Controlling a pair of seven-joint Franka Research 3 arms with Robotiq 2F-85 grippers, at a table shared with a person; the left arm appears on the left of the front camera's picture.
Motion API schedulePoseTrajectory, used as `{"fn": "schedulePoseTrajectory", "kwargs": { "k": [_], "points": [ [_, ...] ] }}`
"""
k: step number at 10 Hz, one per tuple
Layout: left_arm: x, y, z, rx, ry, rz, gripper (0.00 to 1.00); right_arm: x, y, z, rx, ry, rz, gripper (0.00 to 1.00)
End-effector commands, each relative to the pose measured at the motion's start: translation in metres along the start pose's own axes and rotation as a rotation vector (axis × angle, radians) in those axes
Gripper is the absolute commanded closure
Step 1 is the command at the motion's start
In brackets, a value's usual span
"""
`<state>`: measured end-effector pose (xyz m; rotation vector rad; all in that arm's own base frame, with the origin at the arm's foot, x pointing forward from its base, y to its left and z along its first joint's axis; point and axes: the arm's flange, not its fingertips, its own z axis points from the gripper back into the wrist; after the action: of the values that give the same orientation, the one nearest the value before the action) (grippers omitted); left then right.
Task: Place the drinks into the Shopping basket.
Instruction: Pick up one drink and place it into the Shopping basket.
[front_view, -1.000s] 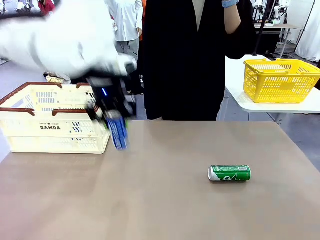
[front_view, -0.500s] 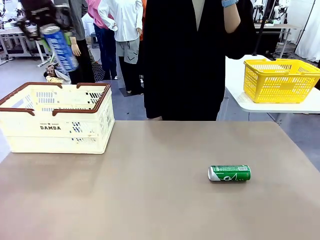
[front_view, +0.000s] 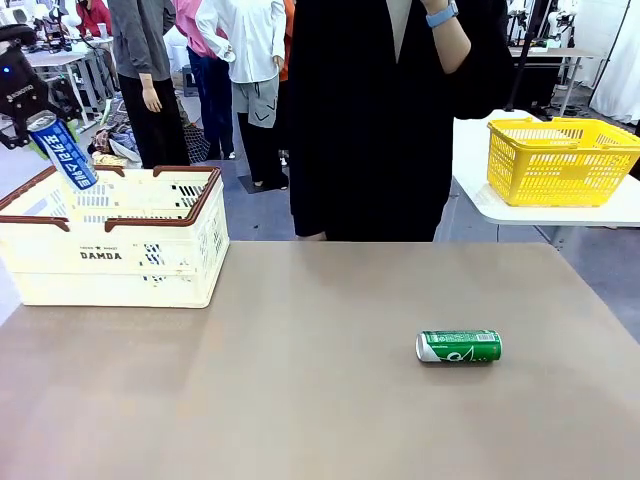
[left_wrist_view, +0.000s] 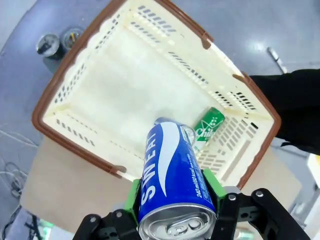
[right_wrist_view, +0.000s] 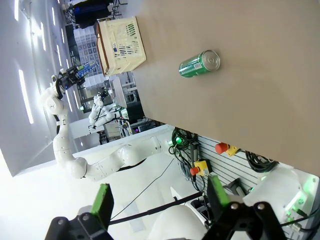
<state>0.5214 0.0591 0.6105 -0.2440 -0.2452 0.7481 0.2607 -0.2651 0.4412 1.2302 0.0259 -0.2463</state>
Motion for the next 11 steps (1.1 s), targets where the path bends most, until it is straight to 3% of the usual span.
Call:
{"fn": "schedulePoseTrajectory", "kwargs": {
  "k": [1, 6, 7, 10, 11],
  "points": [
    [-0.009, -0.021, 0.022, 0.009, -0.034, -0.064, 1.00, -0.001, 0.001, 0.004, 0.001, 0.007, 0.025, 0.00],
    [-0.012, -0.023, 0.017, 0.000, -0.027, -0.061, 1.00, -0.001, 0.001, 0.004, 0.001, 0.007, 0.025, 0.00],
    [-0.010, -0.028, -0.001, 0.063, 0.013, -0.267, 1.00, -0.001, 0.001, 0.004, 0.001, 0.007, 0.025, 0.00],
    [0.013, -0.024, -0.040, 0.249, 0.075, -0.492, 1.00, -0.001, 0.001, 0.004, 0.001, 0.007, 0.025, 0.00],
    [0.026, -0.017, -0.055, 0.266, 0.045, -0.475, 1.00, -0.001, 0.001, 0.004, 0.001, 0.007, 0.025, 0.00]
  ]
}}
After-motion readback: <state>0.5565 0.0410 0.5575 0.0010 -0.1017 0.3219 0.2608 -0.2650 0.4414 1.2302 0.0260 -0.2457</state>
